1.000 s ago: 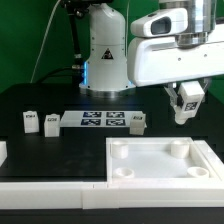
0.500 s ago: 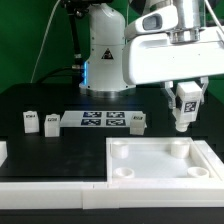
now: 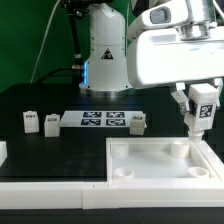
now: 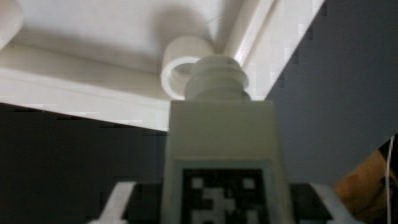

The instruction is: Assemble one leg

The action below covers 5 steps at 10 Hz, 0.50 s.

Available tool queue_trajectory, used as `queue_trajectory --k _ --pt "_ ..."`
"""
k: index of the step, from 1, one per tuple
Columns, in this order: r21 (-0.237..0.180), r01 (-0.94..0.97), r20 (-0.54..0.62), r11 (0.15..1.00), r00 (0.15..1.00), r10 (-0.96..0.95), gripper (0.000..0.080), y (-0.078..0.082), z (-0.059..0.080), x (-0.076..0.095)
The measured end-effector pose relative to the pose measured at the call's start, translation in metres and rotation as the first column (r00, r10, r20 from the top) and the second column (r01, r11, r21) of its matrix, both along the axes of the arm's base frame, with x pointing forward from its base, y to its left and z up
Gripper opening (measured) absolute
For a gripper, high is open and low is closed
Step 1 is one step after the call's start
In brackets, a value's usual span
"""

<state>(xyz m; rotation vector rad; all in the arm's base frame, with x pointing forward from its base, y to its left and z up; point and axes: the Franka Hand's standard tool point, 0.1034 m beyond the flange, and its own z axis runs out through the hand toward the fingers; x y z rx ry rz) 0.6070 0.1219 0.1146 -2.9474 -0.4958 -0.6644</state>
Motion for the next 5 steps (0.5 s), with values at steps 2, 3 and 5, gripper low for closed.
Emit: queue_trajectory --k 2,3,5 --pt "-0.017 -0.049 0.012 0.999 0.999 0.049 0.0281 0.0022 -0.0058 0.0111" --pt "-0.017 -0.049 0.012 0.999 0.999 0.05 0.0281 0.0022 -0.0054 0.0104" --pt "-0.017 -0.05 0.011 0.999 0.999 0.05 0.0281 0.0023 -0.006 0.0101"
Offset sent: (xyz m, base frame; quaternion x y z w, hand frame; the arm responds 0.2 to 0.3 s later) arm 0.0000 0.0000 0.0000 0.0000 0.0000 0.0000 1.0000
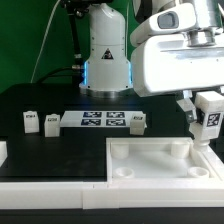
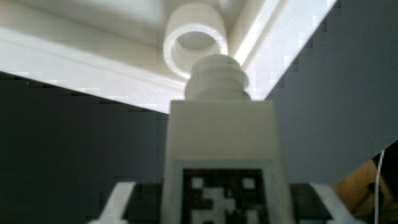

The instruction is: Assemble one leg

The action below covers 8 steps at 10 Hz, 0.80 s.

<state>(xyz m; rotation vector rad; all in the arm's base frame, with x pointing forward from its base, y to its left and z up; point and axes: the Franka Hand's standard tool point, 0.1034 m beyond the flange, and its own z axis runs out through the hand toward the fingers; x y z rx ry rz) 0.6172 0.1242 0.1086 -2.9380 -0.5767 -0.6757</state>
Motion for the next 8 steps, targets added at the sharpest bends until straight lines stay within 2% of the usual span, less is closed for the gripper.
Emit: queue_trajectory --k 1,3,5,8 --pt "-0.001 -0.002 0.007 1.0 1.0 0.002 0.0281 -0.001 -0.001 0.0" --pt "0.003 0.001 0.03 1.0 1.0 -0.001 0.0281 -0.004 -0.018 0.0" --pt "0.006 0.003 0.032 1.0 0.999 -0.003 0.0281 -0.003 -0.021 0.006" --pt "0.007 0.003 0.027 1.0 1.0 -0.004 0.0281 -0.003 -0.026 0.006"
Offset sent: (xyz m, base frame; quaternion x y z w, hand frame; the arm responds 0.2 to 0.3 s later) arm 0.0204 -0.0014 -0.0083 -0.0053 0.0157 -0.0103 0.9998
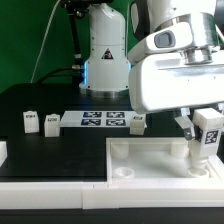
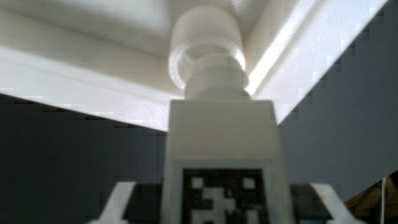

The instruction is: Assemble one leg

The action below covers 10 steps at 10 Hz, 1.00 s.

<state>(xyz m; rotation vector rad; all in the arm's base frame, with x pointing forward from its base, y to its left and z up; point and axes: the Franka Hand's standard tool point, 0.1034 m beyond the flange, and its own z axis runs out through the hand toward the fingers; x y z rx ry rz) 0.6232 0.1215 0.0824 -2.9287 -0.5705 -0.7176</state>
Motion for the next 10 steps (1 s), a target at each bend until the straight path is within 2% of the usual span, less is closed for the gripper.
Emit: queue_trajectory --k 3,7,10 --pt "0.004 0.006 0.016 1.0 1.0 -0.006 0.0281 -0.001 -0.008 0.0" --pt "0.014 0.015 0.076 1.0 0.997 -0.016 0.028 -0.001 -0.008 0.005" --pt "0.007 0.011 0.049 1.0 0.999 -0.011 0.0276 -0.003 0.003 0.004"
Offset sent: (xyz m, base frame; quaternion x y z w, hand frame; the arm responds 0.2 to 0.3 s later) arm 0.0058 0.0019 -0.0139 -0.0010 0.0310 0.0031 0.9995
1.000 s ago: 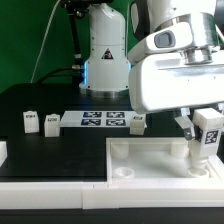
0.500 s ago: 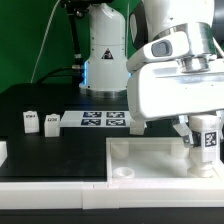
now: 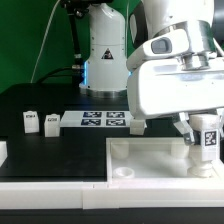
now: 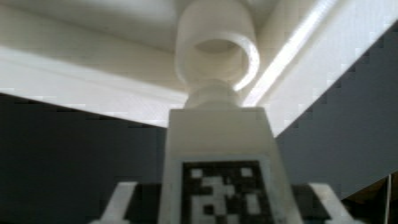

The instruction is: Assemble one leg

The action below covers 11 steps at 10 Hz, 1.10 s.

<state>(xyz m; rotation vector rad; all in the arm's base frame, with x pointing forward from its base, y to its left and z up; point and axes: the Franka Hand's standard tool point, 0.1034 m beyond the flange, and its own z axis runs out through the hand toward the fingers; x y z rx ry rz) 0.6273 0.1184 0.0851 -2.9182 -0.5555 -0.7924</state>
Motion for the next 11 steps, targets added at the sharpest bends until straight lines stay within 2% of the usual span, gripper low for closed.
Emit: queue_trajectory --k 2,3,7,11 --pt "-0.006 -0.002 -0.016 1.0 1.0 0.002 0.0274 -0.001 0.009 -0.006" --pt "-0.007 -0.002 -0.021 1.0 1.0 0.002 0.0274 -0.002 0.009 -0.009" --pt "-0.006 -0.001 -0.037 1.0 0.999 0.001 0.0274 -0.002 -0.006 -0.014" --pt "-0.005 -0.003 -0.038 1.0 0.999 0.003 0.0274 -0.001 -0.007 -0.014"
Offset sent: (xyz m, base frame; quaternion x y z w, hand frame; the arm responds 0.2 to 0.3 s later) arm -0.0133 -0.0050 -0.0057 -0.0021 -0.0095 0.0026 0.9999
